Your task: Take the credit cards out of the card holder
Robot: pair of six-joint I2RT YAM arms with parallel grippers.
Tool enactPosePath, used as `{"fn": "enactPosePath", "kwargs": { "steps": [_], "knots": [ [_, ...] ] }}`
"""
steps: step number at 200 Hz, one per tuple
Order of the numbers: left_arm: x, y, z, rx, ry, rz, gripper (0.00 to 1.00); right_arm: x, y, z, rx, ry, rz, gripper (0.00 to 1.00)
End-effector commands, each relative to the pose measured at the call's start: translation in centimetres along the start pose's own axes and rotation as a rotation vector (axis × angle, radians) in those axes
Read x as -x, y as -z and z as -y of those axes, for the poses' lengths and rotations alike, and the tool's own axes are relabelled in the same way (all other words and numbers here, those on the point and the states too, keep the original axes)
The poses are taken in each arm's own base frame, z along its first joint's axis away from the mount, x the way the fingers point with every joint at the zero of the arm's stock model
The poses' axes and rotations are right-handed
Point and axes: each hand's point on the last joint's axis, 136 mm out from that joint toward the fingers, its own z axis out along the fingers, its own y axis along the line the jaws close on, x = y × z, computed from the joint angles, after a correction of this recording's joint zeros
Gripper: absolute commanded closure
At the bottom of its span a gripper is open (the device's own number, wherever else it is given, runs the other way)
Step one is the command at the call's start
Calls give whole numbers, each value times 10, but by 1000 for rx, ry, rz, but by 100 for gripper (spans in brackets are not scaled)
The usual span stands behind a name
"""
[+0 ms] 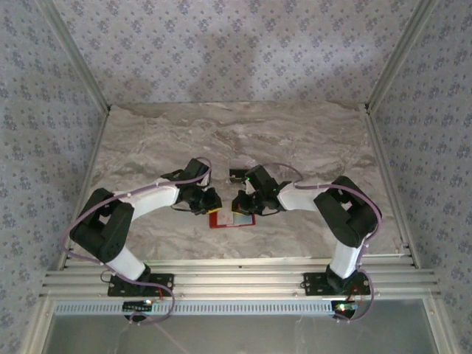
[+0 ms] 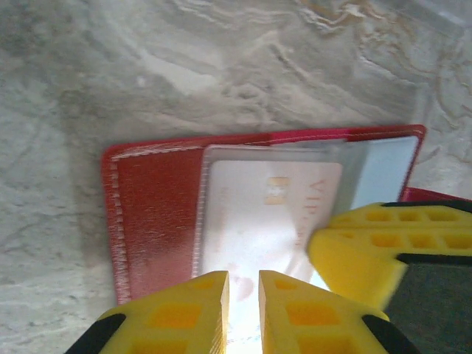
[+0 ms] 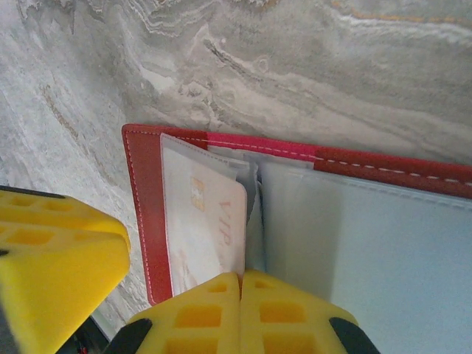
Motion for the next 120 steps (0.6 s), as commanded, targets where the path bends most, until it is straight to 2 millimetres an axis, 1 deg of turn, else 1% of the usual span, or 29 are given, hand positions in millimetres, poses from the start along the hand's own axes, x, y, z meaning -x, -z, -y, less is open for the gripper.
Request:
{"fn": "enactPosePath", "kwargs": {
  "steps": [1,38,78,104,120],
  "knots": [
    [-6,-4,8,-27,-18,-40,81,-6,-5,3,-9,-18,-25,100],
    [-11,-16,1,-3,-12,-75,81,-7,-5,3,-11,-16,-24,100],
    [-16,-25,-17,66,0,-97,81,-6,-3,4,-19,-18,-21,100],
    [-18,-23,-30,136,-8,-93,81,-7,2,7,-45,-17,-10,100],
    [-18,-21,-34,157,-15,-92,82,-6,6,9,-59,-16,1,100]
  ]
}}
